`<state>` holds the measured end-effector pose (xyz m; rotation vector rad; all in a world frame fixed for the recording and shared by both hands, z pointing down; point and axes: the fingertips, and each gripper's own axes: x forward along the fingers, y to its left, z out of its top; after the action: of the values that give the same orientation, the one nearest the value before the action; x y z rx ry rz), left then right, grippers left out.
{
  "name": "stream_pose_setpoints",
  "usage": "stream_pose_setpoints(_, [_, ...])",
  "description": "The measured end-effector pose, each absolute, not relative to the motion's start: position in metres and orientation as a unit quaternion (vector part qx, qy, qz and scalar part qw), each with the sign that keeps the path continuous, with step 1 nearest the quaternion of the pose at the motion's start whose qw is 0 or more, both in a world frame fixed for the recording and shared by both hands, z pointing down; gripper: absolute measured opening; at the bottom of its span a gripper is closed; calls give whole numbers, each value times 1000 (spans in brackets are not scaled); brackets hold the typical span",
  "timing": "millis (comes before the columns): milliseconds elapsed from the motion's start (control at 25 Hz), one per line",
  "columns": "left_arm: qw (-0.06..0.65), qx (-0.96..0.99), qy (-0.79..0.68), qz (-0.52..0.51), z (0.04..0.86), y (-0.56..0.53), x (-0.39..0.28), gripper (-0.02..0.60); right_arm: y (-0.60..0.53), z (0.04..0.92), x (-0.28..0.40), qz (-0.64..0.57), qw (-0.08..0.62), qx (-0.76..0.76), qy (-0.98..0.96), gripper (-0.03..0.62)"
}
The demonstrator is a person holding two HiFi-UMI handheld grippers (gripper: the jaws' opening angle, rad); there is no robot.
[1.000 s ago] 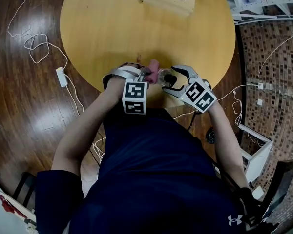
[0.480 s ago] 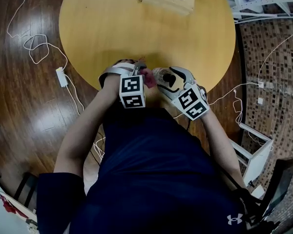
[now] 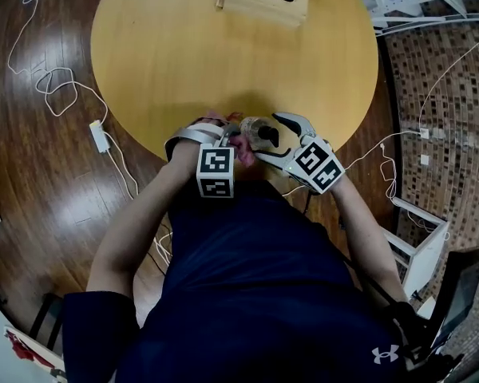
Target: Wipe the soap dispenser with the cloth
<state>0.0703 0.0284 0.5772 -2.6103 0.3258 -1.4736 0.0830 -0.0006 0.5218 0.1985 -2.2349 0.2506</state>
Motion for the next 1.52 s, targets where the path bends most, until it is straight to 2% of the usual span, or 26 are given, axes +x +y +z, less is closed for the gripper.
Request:
stream_pose_setpoints(120, [41,-880,109,-461,569,47,82,69,7,524,84,138,407,132,-893,407])
stream_pose_setpoints(200, [32,-876,132,-463,562,38,79,68,4,524,82,112,412,145,-892,375])
stream_pose_setpoints(280, [35,-865,146,-478,559,24,69,69,-3,525,83,98,417,154,-890,315])
stream_pose_setpoints(400, [53,-851,167,-494,558,1,56,81,-9,526,88,89,425,154,-888,301])
stream_pose_setpoints(560, [53,-820,235,-519,569,-36,29,74,-9,527,88,89,429,147,-887,301])
stream_pose_setpoints(720, [13,-794,299,-529,590,-70,17,74,-9,528,90,86,432,132,-888,301])
stream_pose_setpoints(800, [-7,-795,299,-528,595,-73,18,74,-9,530,88,66,444,92,-889,299])
stream_pose_setpoints(920, [8,-799,245,-549,607,-51,29,72,-10,530,88,31,466,39,-884,301])
stream_pose_setpoints(1040, [3,-820,237,-522,593,-31,39,71,-9,524,87,15,474,48,-879,311])
stream_pose_setpoints(1160, [-28,-850,278,-446,546,-33,43,69,1,522,84,63,456,100,-882,412])
stream_pose_setpoints(1240, [-22,-856,301,-419,525,-43,43,69,0,522,82,99,447,157,-875,423])
stream_pose_setpoints(1360, [-8,-847,308,-433,533,-56,41,69,-10,526,77,109,453,220,-857,420])
stream_pose_setpoints(1400, [-2,-844,299,-445,542,-57,42,70,-13,527,77,90,465,222,-852,405])
stream_pose_setpoints(1440, [7,-841,284,-460,552,-55,44,69,-17,527,78,64,479,213,-849,359])
stream_pose_setpoints(1520, [37,-832,246,-496,574,-46,47,69,-19,527,79,23,493,173,-852,341])
